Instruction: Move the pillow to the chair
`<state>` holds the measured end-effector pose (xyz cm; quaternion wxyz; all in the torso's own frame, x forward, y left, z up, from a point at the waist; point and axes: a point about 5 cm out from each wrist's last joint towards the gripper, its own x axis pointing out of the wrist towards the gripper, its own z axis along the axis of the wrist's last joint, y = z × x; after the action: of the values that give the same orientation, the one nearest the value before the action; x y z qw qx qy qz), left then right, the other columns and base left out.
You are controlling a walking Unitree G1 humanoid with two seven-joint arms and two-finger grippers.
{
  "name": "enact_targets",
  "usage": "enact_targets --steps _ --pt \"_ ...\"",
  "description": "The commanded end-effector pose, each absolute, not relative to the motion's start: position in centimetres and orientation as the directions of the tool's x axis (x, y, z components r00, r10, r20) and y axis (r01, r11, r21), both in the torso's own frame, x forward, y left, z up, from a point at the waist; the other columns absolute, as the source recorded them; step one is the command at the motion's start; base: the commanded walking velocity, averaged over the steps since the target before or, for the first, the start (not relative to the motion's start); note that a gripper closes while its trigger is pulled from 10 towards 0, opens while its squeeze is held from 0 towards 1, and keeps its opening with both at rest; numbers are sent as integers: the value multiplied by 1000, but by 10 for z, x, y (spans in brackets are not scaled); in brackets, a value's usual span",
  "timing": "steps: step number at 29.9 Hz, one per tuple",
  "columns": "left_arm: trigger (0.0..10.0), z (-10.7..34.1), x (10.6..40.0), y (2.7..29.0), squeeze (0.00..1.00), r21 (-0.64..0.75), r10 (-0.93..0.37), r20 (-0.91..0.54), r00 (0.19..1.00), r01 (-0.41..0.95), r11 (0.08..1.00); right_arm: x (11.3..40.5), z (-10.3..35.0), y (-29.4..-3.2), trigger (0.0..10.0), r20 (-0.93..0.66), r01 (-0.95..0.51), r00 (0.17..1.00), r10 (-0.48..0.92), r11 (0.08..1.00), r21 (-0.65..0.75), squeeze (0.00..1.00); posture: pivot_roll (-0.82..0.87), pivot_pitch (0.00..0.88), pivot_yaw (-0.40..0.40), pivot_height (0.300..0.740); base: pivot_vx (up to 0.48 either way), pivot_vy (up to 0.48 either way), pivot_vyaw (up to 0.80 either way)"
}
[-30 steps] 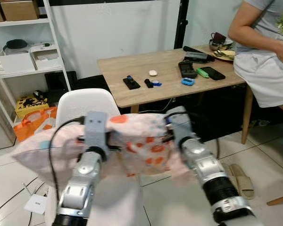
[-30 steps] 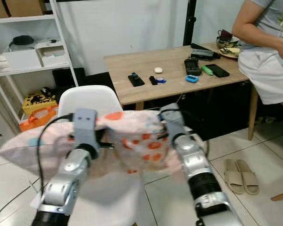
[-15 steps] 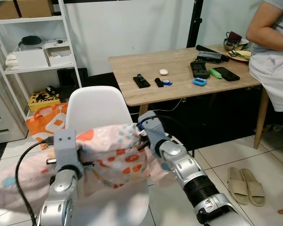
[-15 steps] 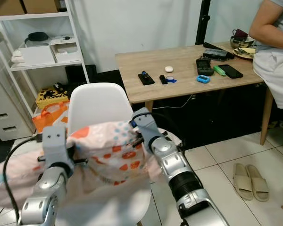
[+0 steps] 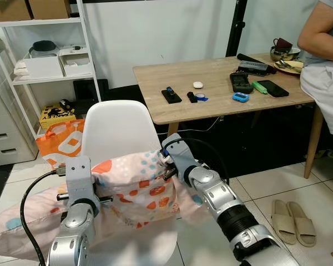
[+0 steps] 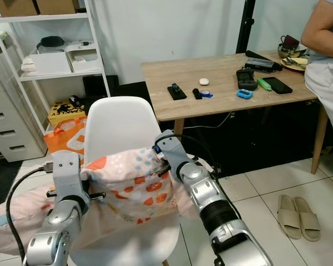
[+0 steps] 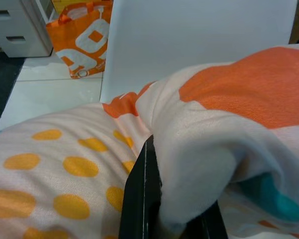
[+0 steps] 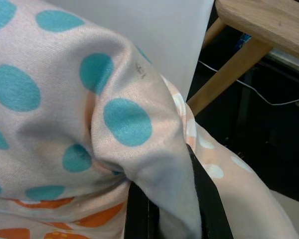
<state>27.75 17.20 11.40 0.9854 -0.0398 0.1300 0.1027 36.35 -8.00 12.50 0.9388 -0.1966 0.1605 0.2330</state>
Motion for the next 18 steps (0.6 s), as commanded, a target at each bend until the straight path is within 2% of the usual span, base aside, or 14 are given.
enact_targets --steps 1,9,18 --pt "10000 134 282 166 0 -79 165 -174 971 -181 980 366 131 -77 10000 -376 -500 846 379 808 -311 0 -188 15 12 670 0 0 0" --pt "10000 152 295 149 0 -178 93 -130 987 -115 977 370 133 -83 10000 -384 -475 860 337 805 -356 0 -194 20 15 635 0 0 0" --pt "10000 159 303 135 0 -168 30 -103 994 -47 985 373 132 -91 10000 -402 -453 866 297 806 -381 0 -200 31 21 610 0 0 0"
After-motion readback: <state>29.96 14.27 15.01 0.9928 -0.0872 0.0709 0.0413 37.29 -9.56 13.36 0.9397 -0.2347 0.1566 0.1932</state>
